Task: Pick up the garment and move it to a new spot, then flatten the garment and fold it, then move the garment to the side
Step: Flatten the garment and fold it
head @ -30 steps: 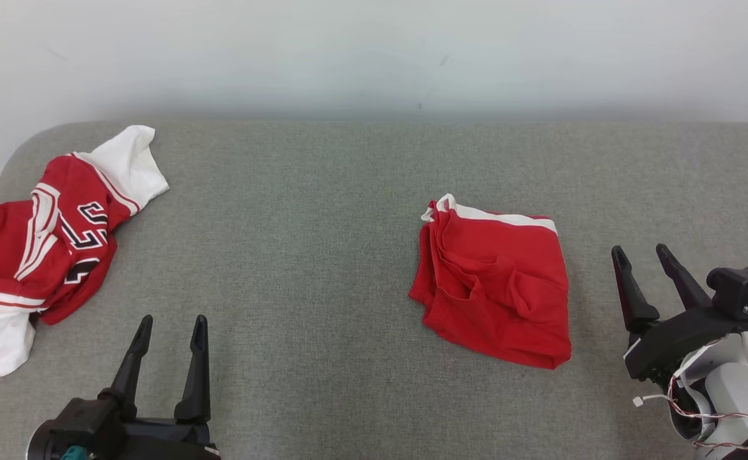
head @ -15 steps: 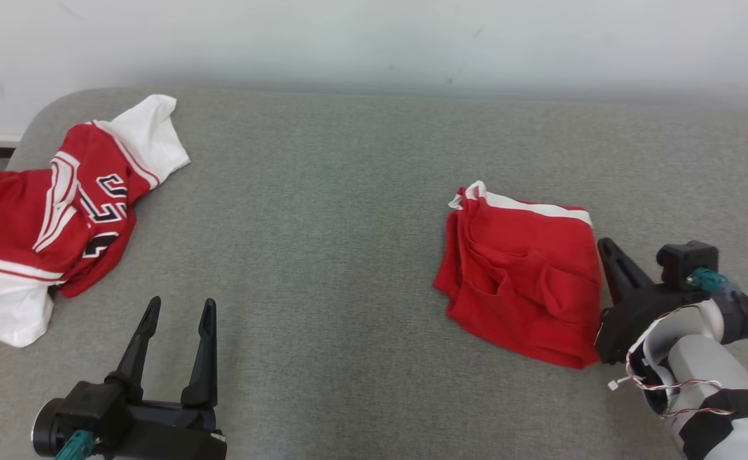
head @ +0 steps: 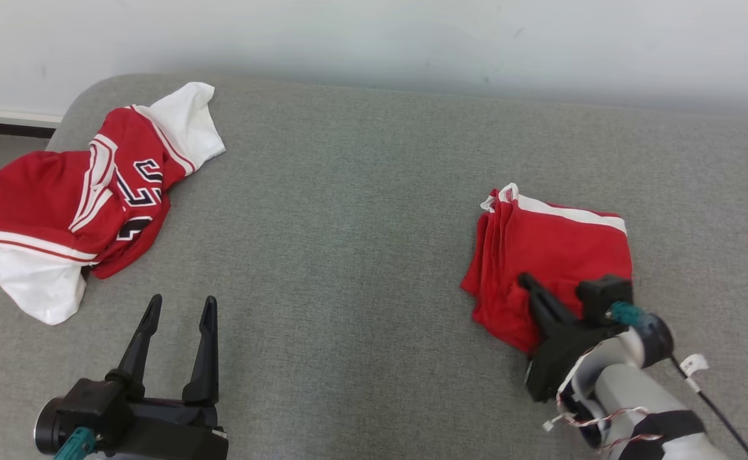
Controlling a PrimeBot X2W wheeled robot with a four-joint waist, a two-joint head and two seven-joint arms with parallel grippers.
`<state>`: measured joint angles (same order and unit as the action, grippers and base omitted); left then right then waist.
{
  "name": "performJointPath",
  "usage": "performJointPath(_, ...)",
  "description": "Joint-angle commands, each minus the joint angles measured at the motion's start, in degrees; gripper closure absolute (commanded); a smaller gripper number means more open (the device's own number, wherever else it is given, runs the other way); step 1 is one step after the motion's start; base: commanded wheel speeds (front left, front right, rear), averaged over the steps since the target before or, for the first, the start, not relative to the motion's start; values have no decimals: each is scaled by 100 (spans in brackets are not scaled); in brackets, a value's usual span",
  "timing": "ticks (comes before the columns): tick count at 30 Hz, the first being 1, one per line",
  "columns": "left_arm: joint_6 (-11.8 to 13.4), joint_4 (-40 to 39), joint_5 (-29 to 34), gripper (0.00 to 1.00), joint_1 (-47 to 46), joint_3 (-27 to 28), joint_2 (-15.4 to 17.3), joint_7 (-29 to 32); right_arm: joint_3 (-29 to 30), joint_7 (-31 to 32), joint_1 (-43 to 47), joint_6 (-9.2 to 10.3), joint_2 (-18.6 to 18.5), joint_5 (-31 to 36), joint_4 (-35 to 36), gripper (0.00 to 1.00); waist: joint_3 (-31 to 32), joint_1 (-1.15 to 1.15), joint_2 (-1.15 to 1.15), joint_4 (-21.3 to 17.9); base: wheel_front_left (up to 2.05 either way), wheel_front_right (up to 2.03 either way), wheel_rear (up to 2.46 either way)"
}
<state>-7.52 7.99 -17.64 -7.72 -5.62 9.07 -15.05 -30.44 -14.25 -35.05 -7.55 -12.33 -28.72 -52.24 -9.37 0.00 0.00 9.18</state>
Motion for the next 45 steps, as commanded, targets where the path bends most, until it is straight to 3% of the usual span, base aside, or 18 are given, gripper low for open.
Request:
performJointPath(1, 7, -5, -4, 0, -76, -9, -24, -18, -184, -59, 149, 14, 74, -126, 122, 100, 10, 0, 0, 67, 0, 0, 0)
performJointPath(7, 7, -26, 2, 0, -54, -4, -34, -18, -475, -97, 326, 14, 249, -320, 417, 100, 1, 0, 0, 119, 0, 0, 0)
performJointPath(13, 7, -30, 32, 0, -38, 44, -48, -18, -258, -99, 467, 14, 373, -322, 856, 100, 23, 0, 0, 62, 0, 0, 0)
performJointPath(30, 7, -85, 196, 0, 383, 317, -21, -18, 1882, -97, 1900, 14, 115, 625, 3096, 100, 584, 0, 0, -745, 0, 0, 0)
performJointPath(43, 7, 7, 486, 0, 686, 538, -94, -18, 2908, -89, 3316, 14, 446, 1151, 4091, 100, 930, 0, 0, -1108, 0, 0, 0)
performJointPath(44, 7, 32, 521, 0, 742, 580, -95, -18, 2951, -89, 3437, 14, 501, 1212, 4181, 66, 957, 0, 0, -1124, 0, 0, 0)
performJointPath(45, 7, 32, 521, 0, 742, 580, -95, -18, 2951, -89, 3437, 14, 501, 1212, 4181, 66, 957, 0, 0, -1124, 0, 0, 0)
